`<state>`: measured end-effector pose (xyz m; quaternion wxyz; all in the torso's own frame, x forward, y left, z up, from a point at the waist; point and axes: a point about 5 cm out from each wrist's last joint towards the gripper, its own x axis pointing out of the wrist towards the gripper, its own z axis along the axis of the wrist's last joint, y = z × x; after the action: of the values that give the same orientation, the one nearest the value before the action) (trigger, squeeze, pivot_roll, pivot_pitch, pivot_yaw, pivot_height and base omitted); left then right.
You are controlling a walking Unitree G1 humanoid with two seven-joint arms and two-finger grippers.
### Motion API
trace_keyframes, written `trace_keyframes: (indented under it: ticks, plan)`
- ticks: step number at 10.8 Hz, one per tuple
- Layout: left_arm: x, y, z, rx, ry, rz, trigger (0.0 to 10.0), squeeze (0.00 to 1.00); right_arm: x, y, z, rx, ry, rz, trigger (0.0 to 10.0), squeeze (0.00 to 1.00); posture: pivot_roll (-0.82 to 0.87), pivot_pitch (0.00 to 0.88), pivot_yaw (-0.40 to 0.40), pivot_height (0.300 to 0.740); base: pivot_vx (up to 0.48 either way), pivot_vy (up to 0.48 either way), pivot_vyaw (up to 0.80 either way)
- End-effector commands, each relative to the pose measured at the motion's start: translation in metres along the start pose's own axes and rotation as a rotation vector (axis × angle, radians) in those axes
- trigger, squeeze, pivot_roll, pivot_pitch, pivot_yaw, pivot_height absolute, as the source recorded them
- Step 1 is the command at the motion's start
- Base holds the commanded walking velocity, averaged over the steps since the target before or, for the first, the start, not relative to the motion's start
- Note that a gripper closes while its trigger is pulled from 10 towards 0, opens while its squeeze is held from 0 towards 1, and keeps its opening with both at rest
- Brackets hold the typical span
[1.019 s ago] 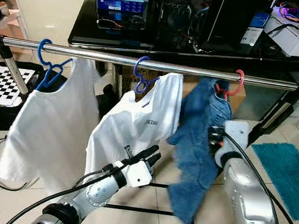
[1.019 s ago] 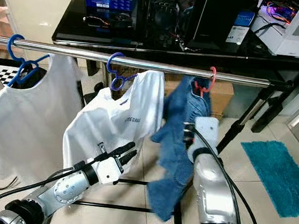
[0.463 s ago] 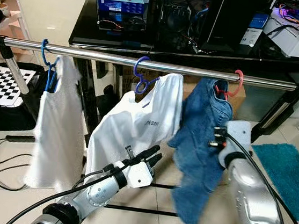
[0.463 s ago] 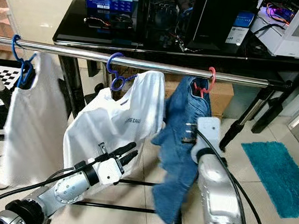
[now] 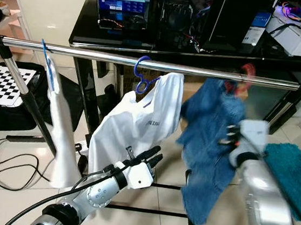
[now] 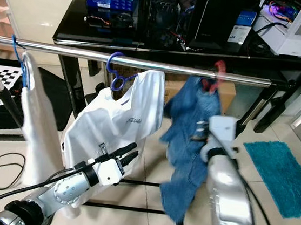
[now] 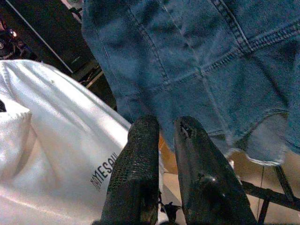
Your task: Hang hanger
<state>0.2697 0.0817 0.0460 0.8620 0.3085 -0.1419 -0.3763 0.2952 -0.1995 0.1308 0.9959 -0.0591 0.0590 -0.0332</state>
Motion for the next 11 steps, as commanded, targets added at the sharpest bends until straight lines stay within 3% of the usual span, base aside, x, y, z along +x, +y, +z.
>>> trace_keyframes:
  ticks: [1,3,6,7,8,9,11]
  plan:
    - [0.005,0.002,0.006,0.020,-0.041,-0.010,10.0,0.00,-0.002,-0.008,0.010,0.014,-0.054,-0.029,0.0,0.00,0.07,0.030,-0.029,0.740,0.000,0.000,0.00]
    - [0.006,0.004,0.007,0.024,-0.045,-0.011,10.0,0.00,-0.008,-0.008,0.018,0.017,-0.094,-0.015,0.0,0.00,0.06,0.029,-0.026,0.740,0.000,0.000,0.00]
    - [0.007,0.005,0.010,0.024,-0.061,0.003,10.0,0.00,-0.026,-0.006,0.005,-0.033,-0.081,0.059,0.0,0.00,0.05,0.032,-0.027,0.740,0.000,0.000,0.00]
    - [0.008,0.010,0.011,-0.016,-0.067,0.045,10.0,0.00,-0.032,-0.005,0.002,-0.060,-0.096,0.087,0.0,0.00,0.05,0.035,-0.024,0.740,0.000,0.000,0.00]
    - [0.007,0.012,0.011,-0.040,-0.068,0.065,10.0,0.00,-0.036,-0.005,-0.002,-0.063,-0.100,0.090,3.7,0.00,0.05,0.035,-0.024,0.740,0.000,0.000,0.00]
    - [0.007,0.013,0.011,-0.062,-0.071,0.085,10.0,0.00,-0.041,-0.004,-0.006,-0.067,-0.109,0.091,10.0,0.00,0.04,0.043,-0.027,0.740,0.000,0.000,0.00]
    - [0.005,0.016,0.012,-0.137,-0.073,0.150,10.0,0.00,-0.053,-0.003,-0.021,-0.081,-0.110,0.099,10.0,0.00,0.05,0.040,-0.037,0.740,0.000,0.000,0.00]
